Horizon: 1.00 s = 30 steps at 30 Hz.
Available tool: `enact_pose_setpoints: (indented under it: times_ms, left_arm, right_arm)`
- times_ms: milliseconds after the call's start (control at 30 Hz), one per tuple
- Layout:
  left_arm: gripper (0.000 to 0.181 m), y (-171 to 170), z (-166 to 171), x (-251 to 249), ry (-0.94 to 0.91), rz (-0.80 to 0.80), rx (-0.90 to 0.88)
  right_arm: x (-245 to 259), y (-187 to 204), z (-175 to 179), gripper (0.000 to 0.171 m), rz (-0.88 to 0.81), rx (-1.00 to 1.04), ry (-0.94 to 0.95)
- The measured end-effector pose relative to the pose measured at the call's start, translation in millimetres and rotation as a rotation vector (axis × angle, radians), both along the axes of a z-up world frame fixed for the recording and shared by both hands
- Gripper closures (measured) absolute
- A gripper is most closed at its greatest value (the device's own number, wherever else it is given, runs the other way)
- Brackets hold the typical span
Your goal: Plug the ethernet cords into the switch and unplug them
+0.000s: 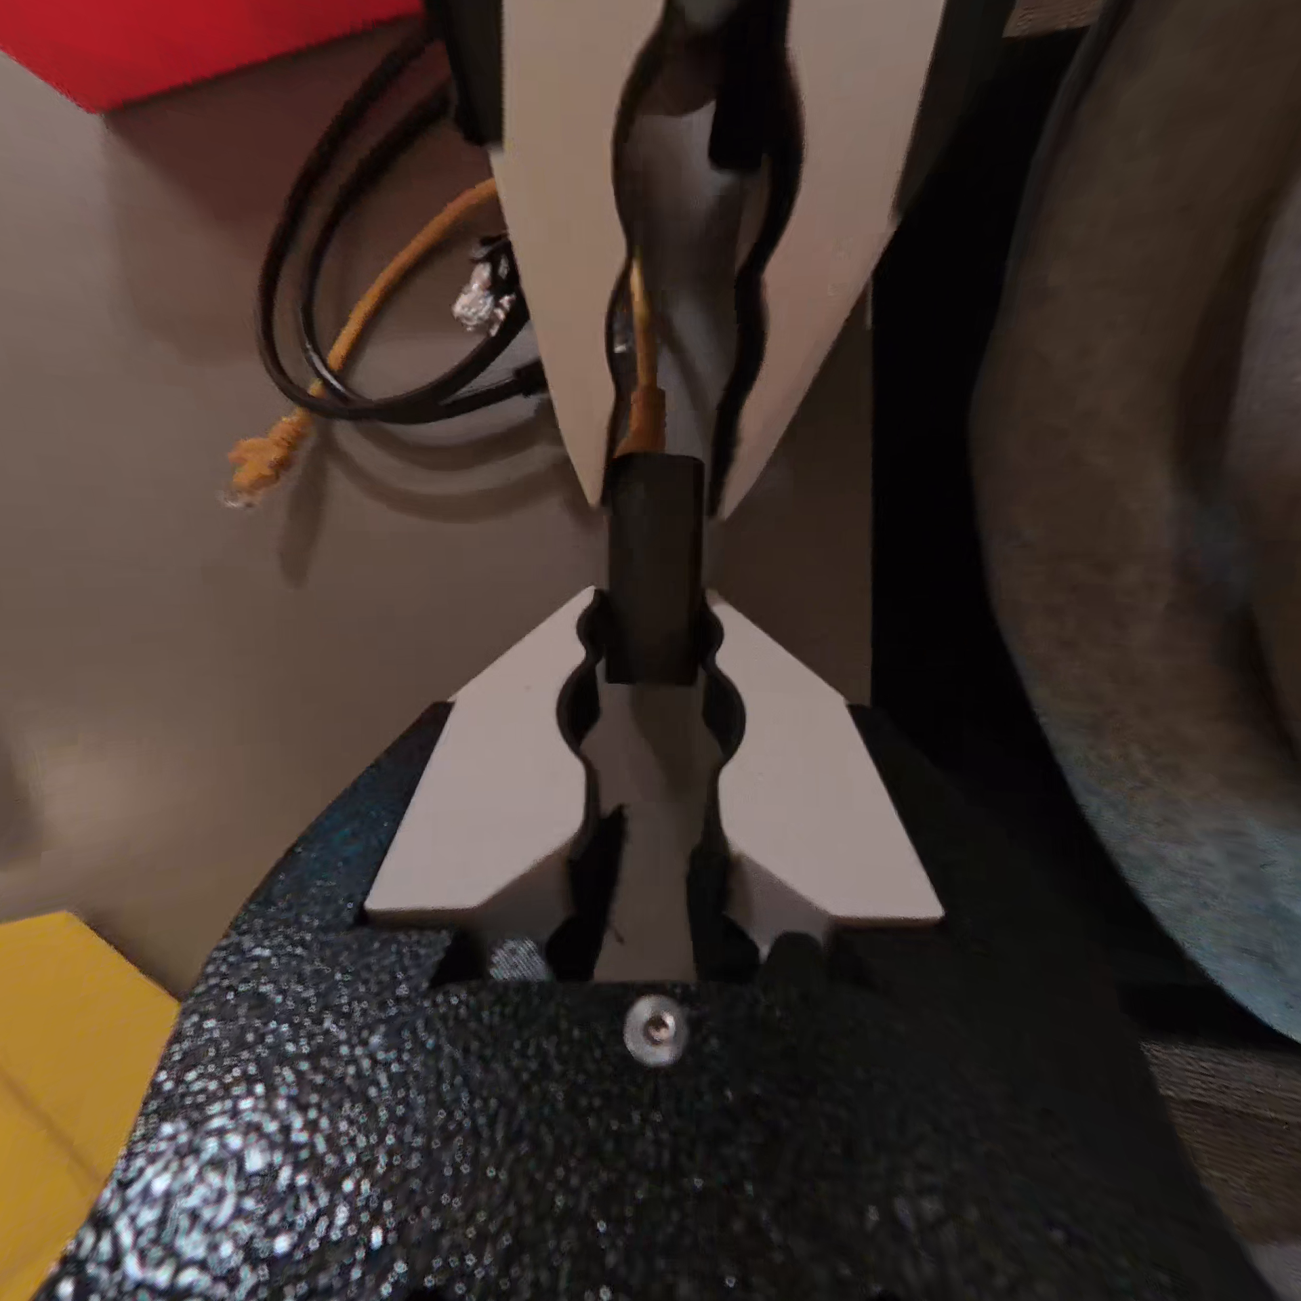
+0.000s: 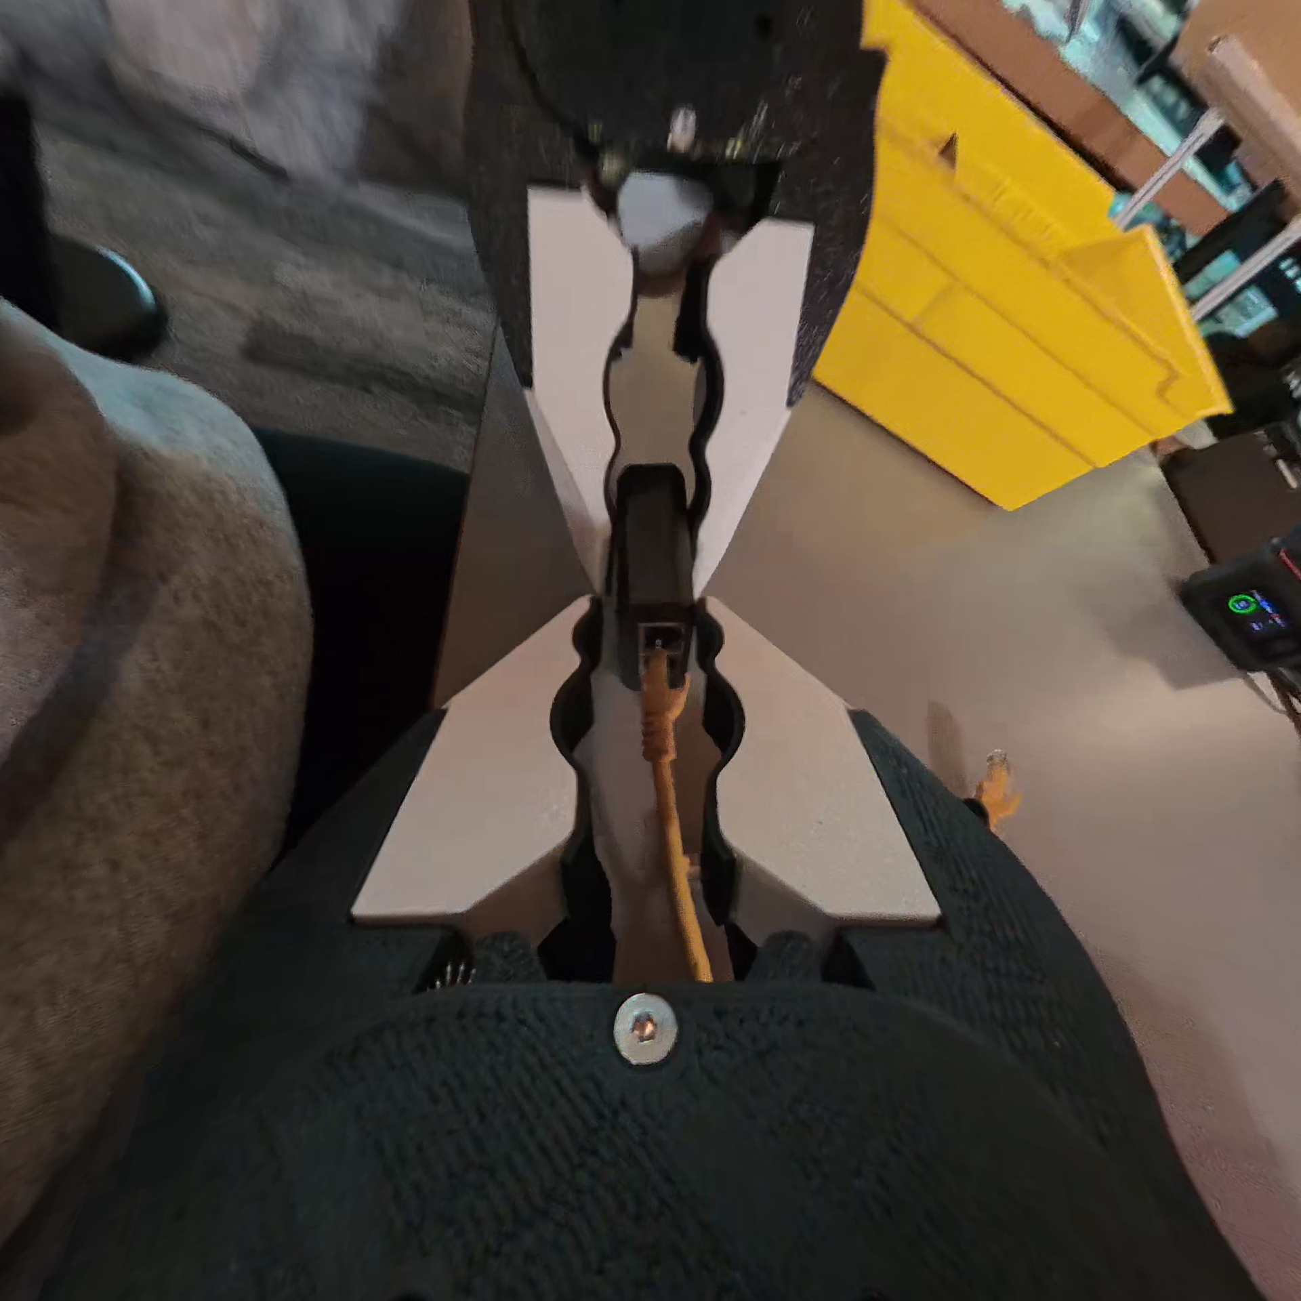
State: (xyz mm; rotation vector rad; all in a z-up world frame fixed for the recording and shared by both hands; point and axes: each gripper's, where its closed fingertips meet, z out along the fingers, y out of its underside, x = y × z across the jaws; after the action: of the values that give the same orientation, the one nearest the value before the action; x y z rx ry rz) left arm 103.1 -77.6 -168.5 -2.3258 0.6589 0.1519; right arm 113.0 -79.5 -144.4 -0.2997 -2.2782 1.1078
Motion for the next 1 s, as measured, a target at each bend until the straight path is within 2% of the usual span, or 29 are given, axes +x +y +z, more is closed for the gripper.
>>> enact_pose_setpoints:
  times_ms: [67, 167, 233, 333, 400, 600, 733, 800, 867, 1000]
  left_arm:
    - [0.159, -2, 0, -8, 0.035, 0.018, 0.006]
    - [0.159, -8, 1, -16, -0.012, 0.039, 0.033]
    - [0.159, -11, 1, -19, -0.036, 0.045, 0.045]
    - [0.160, -12, 1, -20, -0.063, 0.051, 0.050]
    - [0.159, -11, 1, -20, -0.060, 0.048, 0.050]
    - [0.160, -11, 1, -19, -0.056, 0.037, 0.063]
    - [0.160, -11, 2, -19, -0.060, 0.017, 0.099]
    - [0.160, -10, 2, -21, -0.006, -0.003, 0.134]
    - [0.160, -7, 1, -25, 0.116, -0.022, 0.157]
    - [0.160, 5, 6, -18, 0.185, -0.050, 0.210]
  right_arm:
    - [3, 5, 25, 0.137, -0.018, -0.101, 0.001]
    - [-16, 51, 55, 0.157, -0.267, -0.178, 0.052]
    - [-23, 81, 45, 0.158, -0.399, -0.143, -0.006]
    - [-25, 99, 14, 0.152, -0.467, -0.116, -0.193]
    - [-24, 101, -1, 0.148, -0.472, -0.104, -0.288]
    - [-22, 103, -13, 0.160, -0.468, -0.093, -0.338]
    - [-21, 103, -1, 0.161, -0.434, -0.078, -0.299]
    - [-17, 95, 11, 0.161, -0.385, -0.110, -0.298]
    - [-9, 82, 20, 0.161, -0.318, -0.185, -0.367]
    - [12, 58, 21, 0.161, -0.203, -0.323, -0.588]
